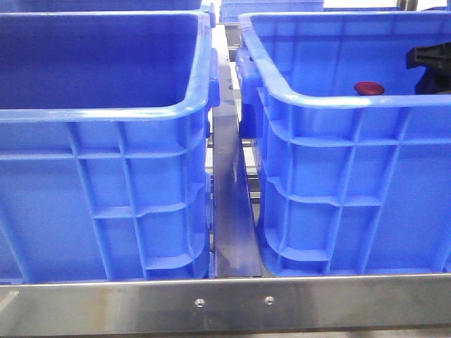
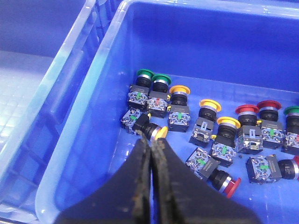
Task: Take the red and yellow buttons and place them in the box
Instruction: 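Lower the yellow button beside the red one and open the right gripper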
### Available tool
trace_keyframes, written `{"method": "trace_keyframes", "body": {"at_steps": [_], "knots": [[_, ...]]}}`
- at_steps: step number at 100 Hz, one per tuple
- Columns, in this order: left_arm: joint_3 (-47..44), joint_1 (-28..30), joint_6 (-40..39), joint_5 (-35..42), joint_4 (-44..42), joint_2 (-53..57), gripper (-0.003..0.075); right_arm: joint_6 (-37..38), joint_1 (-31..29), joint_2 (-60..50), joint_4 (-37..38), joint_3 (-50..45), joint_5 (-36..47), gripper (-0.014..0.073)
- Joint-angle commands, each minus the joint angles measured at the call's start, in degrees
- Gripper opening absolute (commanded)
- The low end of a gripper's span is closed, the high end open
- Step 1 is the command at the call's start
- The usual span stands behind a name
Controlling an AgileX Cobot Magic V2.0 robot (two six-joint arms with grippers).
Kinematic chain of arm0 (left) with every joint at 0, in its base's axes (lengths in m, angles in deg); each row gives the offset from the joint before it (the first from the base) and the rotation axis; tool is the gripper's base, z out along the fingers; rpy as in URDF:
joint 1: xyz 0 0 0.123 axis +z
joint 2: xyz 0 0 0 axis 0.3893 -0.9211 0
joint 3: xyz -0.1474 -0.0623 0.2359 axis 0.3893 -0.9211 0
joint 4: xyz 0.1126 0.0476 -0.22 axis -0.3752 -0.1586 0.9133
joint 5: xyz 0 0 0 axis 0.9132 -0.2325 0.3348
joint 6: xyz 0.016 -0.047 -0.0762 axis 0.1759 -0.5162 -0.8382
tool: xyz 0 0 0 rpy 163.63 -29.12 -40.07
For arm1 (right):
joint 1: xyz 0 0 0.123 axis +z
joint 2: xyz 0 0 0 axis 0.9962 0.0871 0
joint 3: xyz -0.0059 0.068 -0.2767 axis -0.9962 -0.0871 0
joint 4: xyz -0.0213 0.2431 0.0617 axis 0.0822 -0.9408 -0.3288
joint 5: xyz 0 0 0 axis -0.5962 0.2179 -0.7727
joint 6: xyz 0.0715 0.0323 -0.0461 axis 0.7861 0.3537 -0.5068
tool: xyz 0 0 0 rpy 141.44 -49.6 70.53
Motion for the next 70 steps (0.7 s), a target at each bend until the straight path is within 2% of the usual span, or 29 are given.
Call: {"method": "trace_keyframes", "body": {"at_steps": [1, 23, 45, 70], "knots": [[1.49, 0.26, 0.04, 4.07, -0.75, -0.04, -0.0019, -0.39, -0.04, -1.55, 0.24, -0.07, -1.91, 0.0405], [1.49, 0.26, 0.04, 4.07, -0.49, -0.04, -0.0019, -0.39, -0.04, -3.1, 0.03, -0.07, -1.98, 0.0519], [1.49, 0.26, 0.04, 4.07, -0.49, -0.04, -0.0019, -0.39, -0.04, -9.89, -0.56, -1.77, -1.92, 0.0526], [1.49, 0.26, 0.04, 4.07, -0.49, -0.04, -0.0019, -0.39, -0.04, -23.15, -0.56, -8.96, -1.85, 0.0526]]}}
